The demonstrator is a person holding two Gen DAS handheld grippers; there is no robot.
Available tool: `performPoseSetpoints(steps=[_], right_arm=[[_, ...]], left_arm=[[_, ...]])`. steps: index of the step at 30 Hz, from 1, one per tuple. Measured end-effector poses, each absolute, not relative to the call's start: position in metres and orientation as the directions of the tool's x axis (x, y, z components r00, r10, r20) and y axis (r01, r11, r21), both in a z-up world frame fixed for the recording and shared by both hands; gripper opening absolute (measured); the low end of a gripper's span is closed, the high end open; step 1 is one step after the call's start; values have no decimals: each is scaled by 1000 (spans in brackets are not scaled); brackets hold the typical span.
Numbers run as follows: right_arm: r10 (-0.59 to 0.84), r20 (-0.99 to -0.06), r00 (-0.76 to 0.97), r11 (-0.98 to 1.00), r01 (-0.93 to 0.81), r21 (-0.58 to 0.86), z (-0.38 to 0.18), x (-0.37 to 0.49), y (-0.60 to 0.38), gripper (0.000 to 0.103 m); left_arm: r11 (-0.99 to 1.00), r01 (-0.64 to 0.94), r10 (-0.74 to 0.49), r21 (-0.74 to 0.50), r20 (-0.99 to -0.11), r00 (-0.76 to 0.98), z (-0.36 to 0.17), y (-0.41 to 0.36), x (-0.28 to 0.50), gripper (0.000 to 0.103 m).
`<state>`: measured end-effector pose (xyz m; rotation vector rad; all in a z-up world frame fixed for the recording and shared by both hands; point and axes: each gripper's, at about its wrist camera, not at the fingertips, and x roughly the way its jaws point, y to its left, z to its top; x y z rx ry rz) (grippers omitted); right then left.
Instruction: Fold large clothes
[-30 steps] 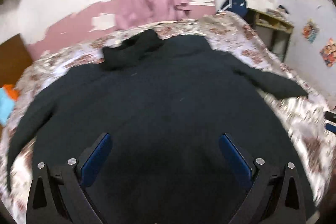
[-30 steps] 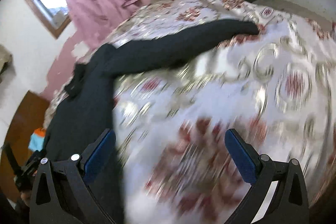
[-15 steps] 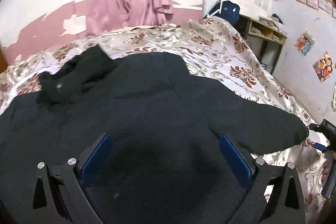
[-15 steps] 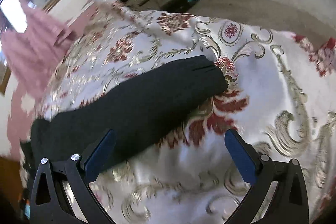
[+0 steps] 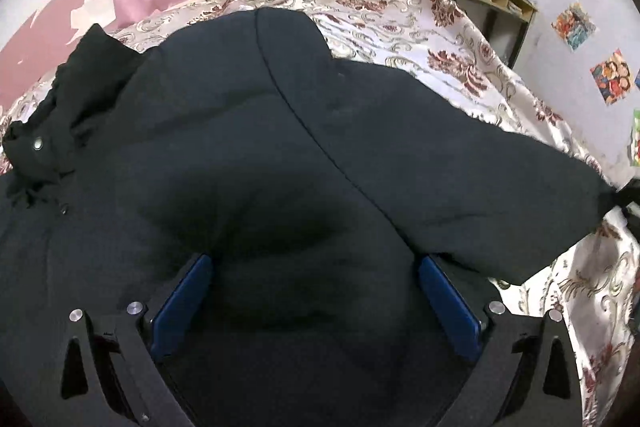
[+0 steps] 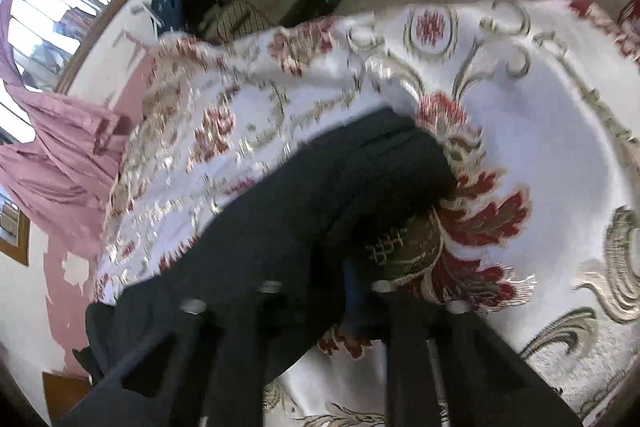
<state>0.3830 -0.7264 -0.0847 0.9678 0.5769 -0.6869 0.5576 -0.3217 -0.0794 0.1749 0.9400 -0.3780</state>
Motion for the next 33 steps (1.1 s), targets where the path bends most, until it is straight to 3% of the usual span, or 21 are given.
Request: performPoseSetpoints(steps=[3, 7, 12, 15, 20, 25, 29, 33], right_arm=[[-355, -656, 666, 533, 721, 443, -43, 391, -700, 5], [-372, -521, 768, 750, 579, 318, 33, 421, -645, 5], [-217, -361, 907, 951, 280, 132, 110, 459, -543, 5], [-83, -332, 939, 996, 88, -1, 125, 471, -472, 5], [110, -383, 917, 972, -179, -150, 110, 474, -361, 5], [184, -533, 826, 906, -352, -233, 63, 473, -286, 5], [195, -677, 709, 881, -430, -196, 14, 470, -259, 5], [205, -731, 651, 897, -425, -126, -14, 460, -265, 5]], left_arm=[[920, 391, -260, -37, -803, 536, -76, -317, 555, 103], [917, 360, -355, -170, -761, 544, -56, -278, 550, 103], [945, 289, -306, -150, -718, 626, -18, -204, 535, 103], [938, 277, -342, -209, -699, 628, -2, -153, 523, 103], [907, 229, -419, -354, -698, 581, 9, -79, 505, 103], [843, 159, -511, -514, -672, 536, -8, -30, 489, 103], [768, 116, -595, -630, -634, 494, -36, -15, 480, 103], [714, 49, -643, -699, -626, 442, -71, -20, 478, 103]])
